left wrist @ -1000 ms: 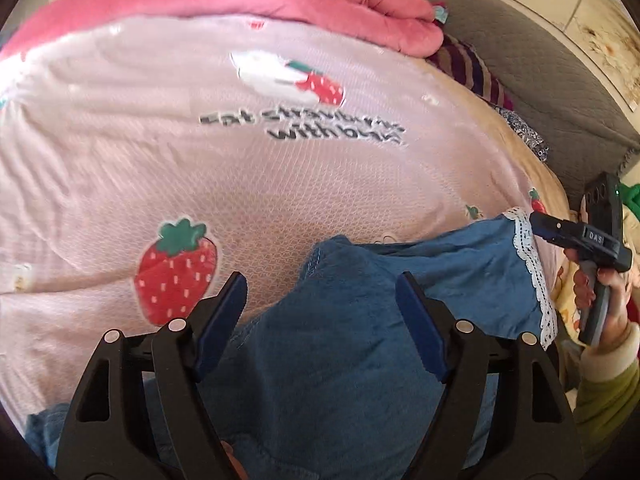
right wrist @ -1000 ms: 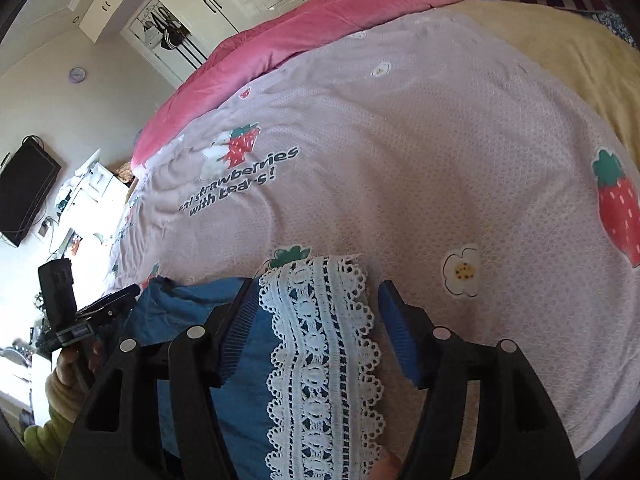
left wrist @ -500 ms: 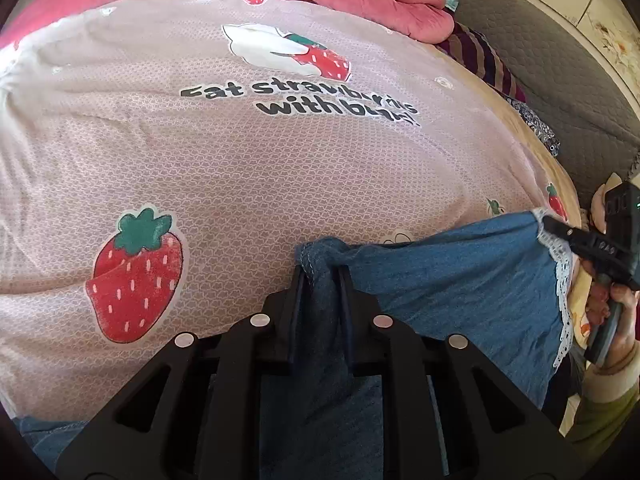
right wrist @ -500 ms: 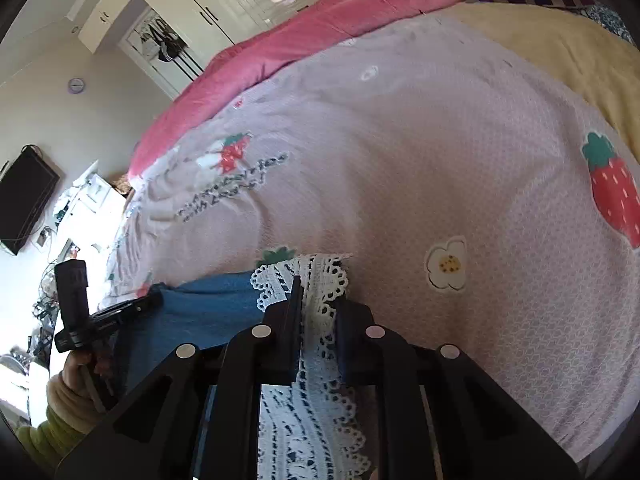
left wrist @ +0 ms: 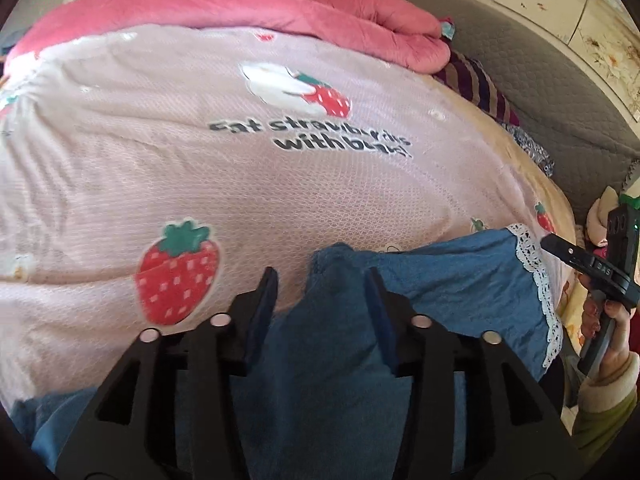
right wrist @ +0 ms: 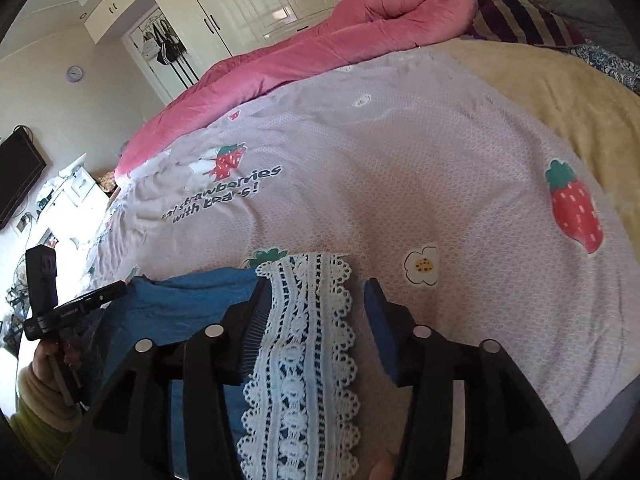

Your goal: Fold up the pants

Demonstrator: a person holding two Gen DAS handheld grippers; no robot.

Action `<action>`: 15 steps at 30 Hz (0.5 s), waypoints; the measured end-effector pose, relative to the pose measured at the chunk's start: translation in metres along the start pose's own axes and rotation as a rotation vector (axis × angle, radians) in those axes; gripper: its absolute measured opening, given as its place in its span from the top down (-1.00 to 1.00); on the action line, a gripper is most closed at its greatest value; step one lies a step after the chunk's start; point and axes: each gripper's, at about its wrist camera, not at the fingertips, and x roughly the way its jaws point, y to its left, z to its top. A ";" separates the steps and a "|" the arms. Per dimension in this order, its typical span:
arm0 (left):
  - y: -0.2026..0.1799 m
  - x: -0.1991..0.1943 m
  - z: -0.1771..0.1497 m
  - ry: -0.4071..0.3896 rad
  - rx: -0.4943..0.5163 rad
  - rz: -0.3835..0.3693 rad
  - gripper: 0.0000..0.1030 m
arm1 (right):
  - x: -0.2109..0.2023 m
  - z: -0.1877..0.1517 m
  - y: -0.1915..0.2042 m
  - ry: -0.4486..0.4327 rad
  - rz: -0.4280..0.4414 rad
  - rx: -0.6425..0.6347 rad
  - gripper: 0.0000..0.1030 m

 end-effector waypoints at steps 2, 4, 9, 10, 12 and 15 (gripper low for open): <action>0.003 -0.021 -0.009 -0.036 -0.005 0.016 0.11 | -0.012 -0.010 0.004 0.005 0.008 -0.010 -0.07; 0.008 -0.045 -0.021 -0.076 -0.020 0.051 0.02 | -0.021 -0.022 0.007 0.018 0.011 -0.019 -0.18; 0.029 -0.097 -0.069 -0.114 -0.059 0.142 -0.12 | -0.035 -0.054 0.005 0.047 0.017 -0.001 -0.26; 0.032 -0.103 -0.075 -0.113 -0.063 0.151 -0.13 | -0.037 -0.060 0.005 0.053 0.015 0.000 -0.28; 0.039 -0.116 -0.090 -0.104 -0.077 0.177 -0.24 | -0.037 -0.070 0.006 0.079 0.010 -0.004 -0.31; 0.044 -0.130 -0.106 -0.103 -0.059 0.258 -0.30 | -0.034 -0.079 0.009 0.114 -0.007 -0.020 -0.33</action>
